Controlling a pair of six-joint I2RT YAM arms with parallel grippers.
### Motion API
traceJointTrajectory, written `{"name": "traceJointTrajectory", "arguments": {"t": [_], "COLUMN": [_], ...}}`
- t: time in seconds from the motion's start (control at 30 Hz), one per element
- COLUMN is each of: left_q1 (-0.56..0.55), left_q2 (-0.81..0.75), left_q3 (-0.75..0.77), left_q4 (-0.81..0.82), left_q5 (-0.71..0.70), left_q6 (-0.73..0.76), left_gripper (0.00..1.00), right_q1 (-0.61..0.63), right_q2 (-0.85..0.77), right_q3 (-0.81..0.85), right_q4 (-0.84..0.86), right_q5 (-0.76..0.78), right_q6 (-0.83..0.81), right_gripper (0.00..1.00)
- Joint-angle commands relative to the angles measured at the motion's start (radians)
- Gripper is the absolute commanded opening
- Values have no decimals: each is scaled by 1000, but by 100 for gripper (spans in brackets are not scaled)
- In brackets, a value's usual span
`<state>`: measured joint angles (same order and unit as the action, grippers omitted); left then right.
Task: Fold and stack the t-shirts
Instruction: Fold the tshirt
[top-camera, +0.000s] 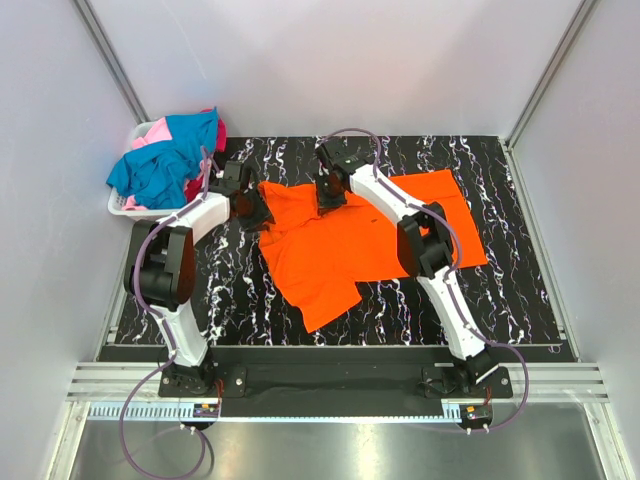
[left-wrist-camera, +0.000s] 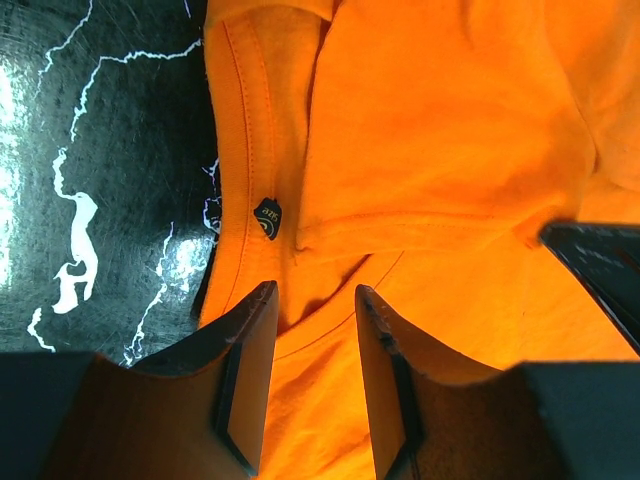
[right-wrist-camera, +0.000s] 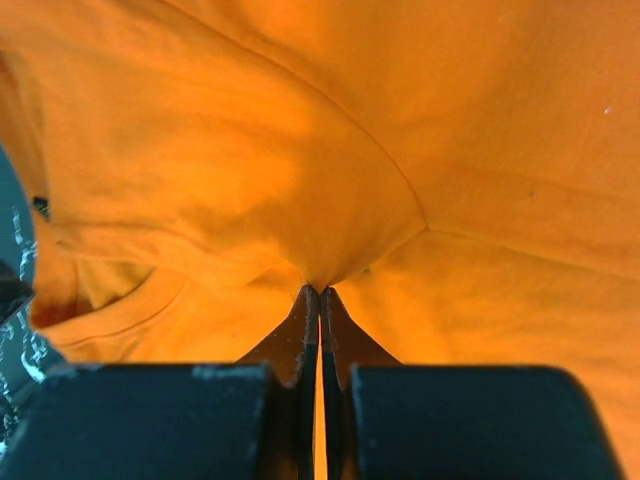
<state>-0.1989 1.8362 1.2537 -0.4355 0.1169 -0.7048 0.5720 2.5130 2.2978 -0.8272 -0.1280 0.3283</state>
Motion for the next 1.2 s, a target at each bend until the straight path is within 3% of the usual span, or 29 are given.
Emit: {"name": "traceJointTrajectory", "arguments": {"t": [0.0, 0.5, 0.53, 0.57, 0.73, 1.0, 1.17], "left_q1": [6, 6, 6, 6, 4, 4, 6], "left_q2": [-49, -64, -66, -66, -63, -26, 43], "left_q3": [-4, -11, -11, -13, -8, 38, 124], "left_q4": [49, 46, 44, 46, 47, 53, 55], "left_q5": [-22, -109, -114, -114, -138, -152, -77], "left_q6": [-2, -35, -38, -39, -35, -44, -47], "left_gripper": [41, 37, 36, 36, 36, 36, 36], "right_q1": [23, 28, 28, 28, 29, 28, 28], "right_q2": [-117, -258, -249, -244, -241, -232, -183], "right_q3": [12, -307, -314, -316, -279, -157, -22], "right_q4": [-24, -41, -44, -46, -46, -79, -111], "right_q5": [37, 57, 45, 42, 44, 33, 36], "right_q6": [-12, 74, 74, 74, 68, 48, 3], "right_gripper": [0, 1, 20, 26, 42, 43, 43]}}
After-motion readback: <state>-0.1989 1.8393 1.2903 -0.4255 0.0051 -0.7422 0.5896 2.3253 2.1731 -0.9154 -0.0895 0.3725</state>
